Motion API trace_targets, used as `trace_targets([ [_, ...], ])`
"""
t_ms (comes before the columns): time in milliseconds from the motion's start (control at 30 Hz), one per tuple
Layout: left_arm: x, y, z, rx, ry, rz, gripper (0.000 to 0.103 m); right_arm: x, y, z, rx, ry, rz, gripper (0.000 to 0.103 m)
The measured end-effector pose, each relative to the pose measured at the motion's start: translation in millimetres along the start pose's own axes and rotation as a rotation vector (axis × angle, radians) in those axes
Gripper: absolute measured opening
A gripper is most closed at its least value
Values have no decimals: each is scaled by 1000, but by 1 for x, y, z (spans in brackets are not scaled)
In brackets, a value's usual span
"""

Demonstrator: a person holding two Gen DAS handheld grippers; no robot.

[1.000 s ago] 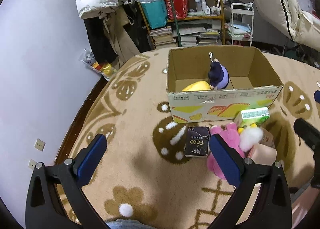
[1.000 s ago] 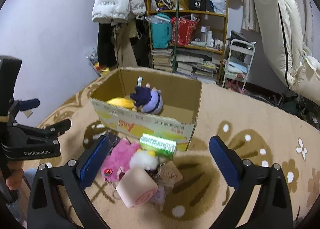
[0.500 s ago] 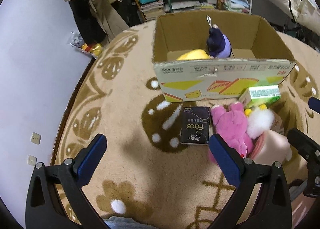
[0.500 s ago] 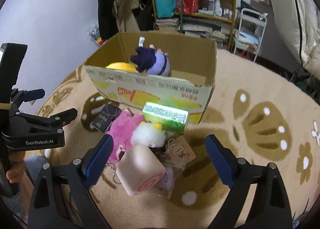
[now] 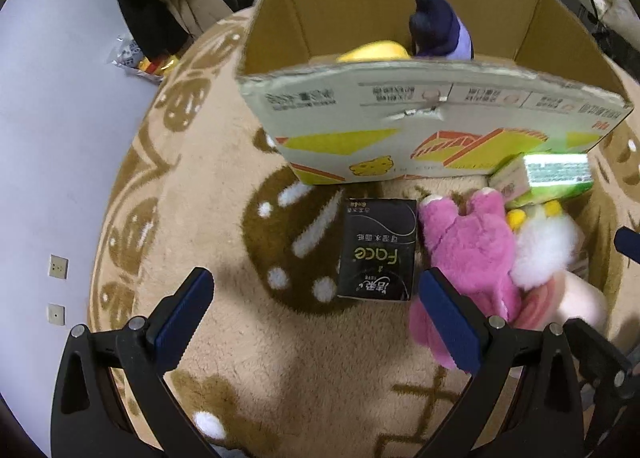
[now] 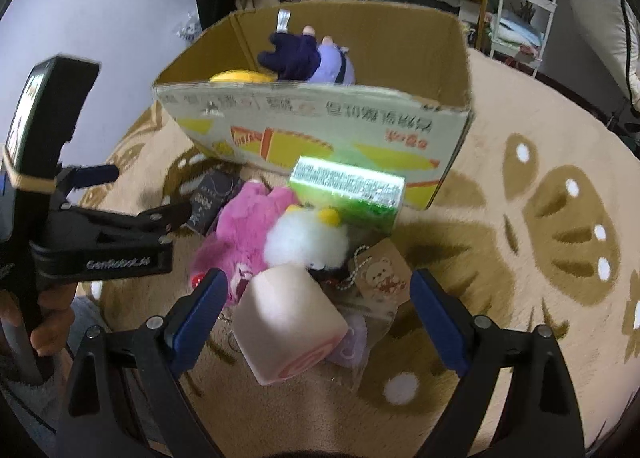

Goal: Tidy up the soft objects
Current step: 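Grasp black tissue pack with left gripper while right gripper grasps pink roll cushion, then lift tissue pack with left gripper while right gripper carries cushion over the box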

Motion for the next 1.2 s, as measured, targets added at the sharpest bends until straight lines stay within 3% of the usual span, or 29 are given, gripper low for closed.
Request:
trace_targets([
  [67, -2, 7, 2, 6, 2, -16, 101, 1, 8, 2, -4, 10, -40, 78],
  [200, -4, 18, 3, 48, -3, -48, 101, 5, 18, 8, -69, 60, -95, 61],
  [233, -5, 20, 3, 49, -2, -54, 101, 6, 19, 9, -84, 66, -101, 52],
  [333, -5, 28, 6, 47, 1, -73, 101, 6, 18, 7, -88, 59, -98, 44],
  [700, -7, 37, 9, 52, 8, -53, 100, 4, 16, 12, -108, 83, -91, 42],
  [867, -6, 36, 15, 66, 27, -42, 85, 4, 14, 13, -114, 85, -93, 42],
  [1067, -6, 40, 14, 199, -31, -87, 47, 4, 17, 13, -100, 82, -91, 42],
  [1200, -4, 31, 15, 164, -17, -55, 46, 4, 16, 9, -89, 70, -82, 42],
])
Point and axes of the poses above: each gripper's, at about its wrist camera, not at the fingertips, and y roughly the way its jaws point, z to its right, x to its underside, the point moved 1 cm from there along y, roughly the way its jaws point, and after that the axes turned 1 degree about -z, right-handed, at the moved point
